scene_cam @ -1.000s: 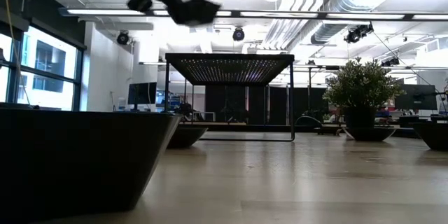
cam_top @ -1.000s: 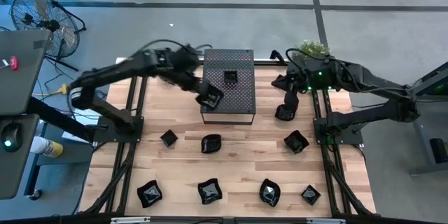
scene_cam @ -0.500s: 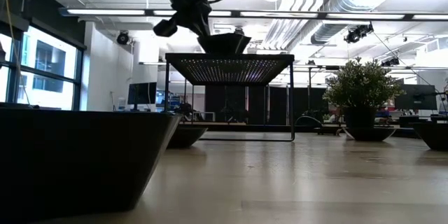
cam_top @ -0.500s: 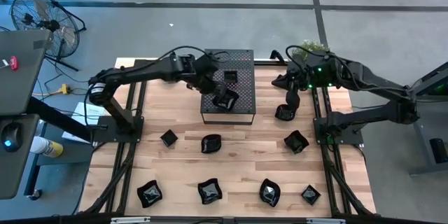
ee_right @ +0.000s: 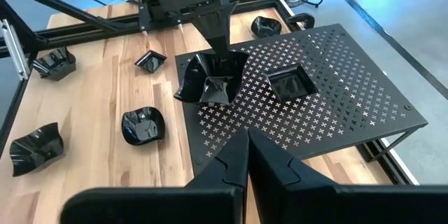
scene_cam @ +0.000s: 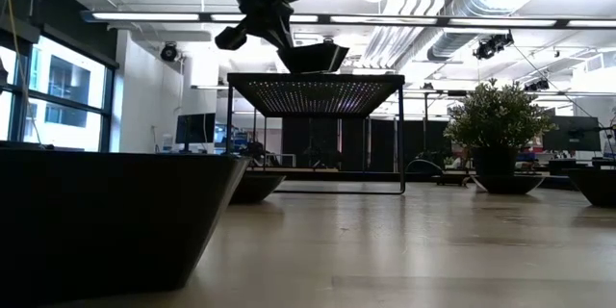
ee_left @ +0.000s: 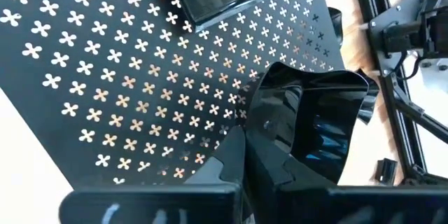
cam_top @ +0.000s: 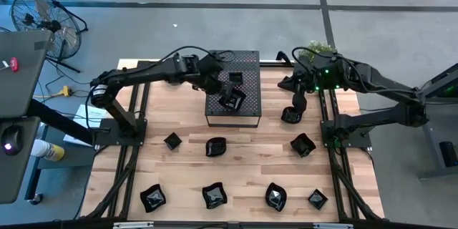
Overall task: Pick & Place Mini shaped plates
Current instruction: Put the distorted square plate on the shelf
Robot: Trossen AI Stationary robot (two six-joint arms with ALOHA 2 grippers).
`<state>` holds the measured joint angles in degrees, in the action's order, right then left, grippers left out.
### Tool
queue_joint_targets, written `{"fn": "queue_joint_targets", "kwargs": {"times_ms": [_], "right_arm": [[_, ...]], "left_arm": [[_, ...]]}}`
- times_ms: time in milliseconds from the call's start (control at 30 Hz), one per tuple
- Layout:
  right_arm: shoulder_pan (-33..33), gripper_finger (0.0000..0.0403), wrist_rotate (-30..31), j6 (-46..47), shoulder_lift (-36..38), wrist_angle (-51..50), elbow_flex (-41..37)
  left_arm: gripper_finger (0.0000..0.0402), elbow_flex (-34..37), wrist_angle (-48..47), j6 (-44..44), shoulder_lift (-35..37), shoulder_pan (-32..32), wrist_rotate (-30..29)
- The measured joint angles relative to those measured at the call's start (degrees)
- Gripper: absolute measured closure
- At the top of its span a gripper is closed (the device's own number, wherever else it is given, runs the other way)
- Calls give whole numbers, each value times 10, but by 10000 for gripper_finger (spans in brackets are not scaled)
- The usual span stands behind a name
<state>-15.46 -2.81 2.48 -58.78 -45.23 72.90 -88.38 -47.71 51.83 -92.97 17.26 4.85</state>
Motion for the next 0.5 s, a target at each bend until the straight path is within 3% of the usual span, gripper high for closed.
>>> {"fn": "queue_joint_targets", "kwargs": {"times_ms": [500], "right_arm": [[0, 398, 0, 0, 0, 0, 0]], "left_arm": [[401, 0, 7, 35, 0, 0, 3]]}}
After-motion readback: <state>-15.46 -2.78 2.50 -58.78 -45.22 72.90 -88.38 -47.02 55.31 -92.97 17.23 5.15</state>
